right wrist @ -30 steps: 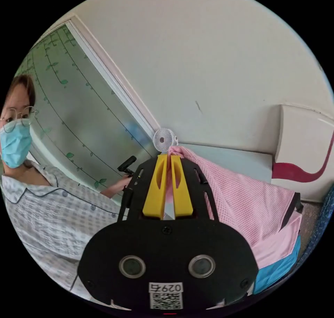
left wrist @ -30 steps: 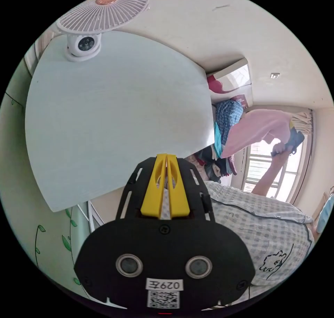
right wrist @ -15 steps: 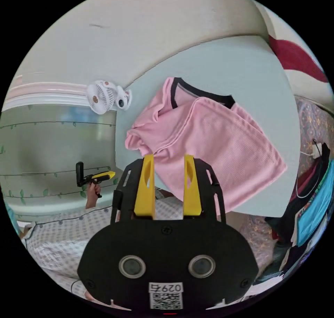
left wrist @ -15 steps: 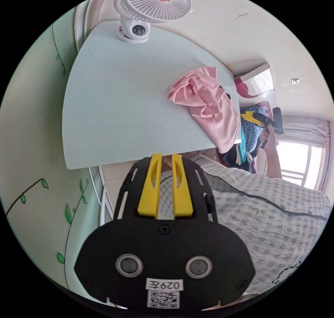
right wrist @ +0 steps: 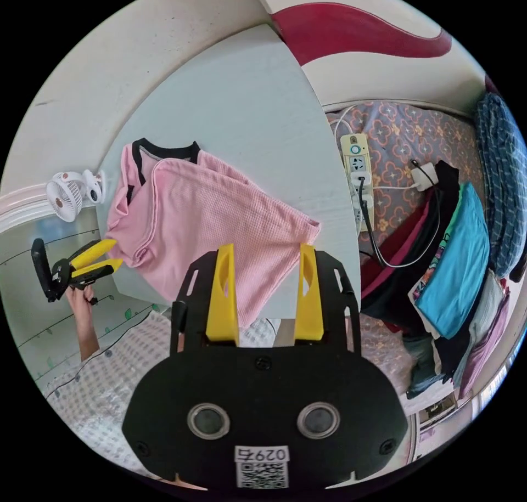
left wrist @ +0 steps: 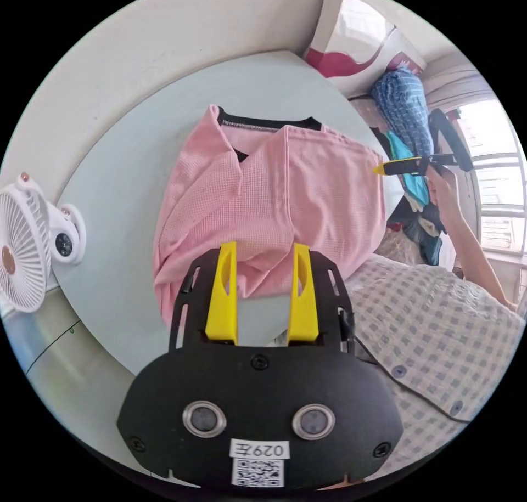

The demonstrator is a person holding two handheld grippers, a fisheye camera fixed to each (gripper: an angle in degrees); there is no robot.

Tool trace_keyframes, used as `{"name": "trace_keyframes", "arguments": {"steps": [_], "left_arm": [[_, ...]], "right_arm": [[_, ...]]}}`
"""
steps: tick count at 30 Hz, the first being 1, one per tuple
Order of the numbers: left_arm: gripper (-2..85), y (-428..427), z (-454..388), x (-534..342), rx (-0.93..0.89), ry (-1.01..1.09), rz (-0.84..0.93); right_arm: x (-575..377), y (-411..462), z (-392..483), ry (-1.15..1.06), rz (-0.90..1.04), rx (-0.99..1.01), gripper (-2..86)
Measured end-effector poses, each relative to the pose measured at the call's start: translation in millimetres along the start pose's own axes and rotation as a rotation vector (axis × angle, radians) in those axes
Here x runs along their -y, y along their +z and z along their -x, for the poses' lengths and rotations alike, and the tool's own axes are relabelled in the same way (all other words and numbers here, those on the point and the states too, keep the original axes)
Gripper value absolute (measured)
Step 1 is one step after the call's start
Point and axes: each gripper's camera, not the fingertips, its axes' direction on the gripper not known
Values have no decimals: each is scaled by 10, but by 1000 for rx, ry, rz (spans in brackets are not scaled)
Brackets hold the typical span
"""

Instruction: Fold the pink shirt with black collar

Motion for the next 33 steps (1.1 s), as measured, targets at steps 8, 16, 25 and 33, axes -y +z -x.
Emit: {"name": "trace_keyframes", "arguments": {"steps": [8, 16, 25, 33], "left_arm": [[8, -244, 541, 519, 37, -242, 2], [-8, -1613, 994, 482, 30, -326, -381], [-5, -1084, 569, -112, -266, 21, -18], [58, -191, 497, -447, -677, 47, 294]], "right_arm": [[933, 604, -91, -161, -13, -104, 12], [1376, -285, -8, -322, -361, -65, 2], [646, 888, -410, -382, 174, 154, 3], [307, 2384, -1038, -84, 608, 20, 41]]}}
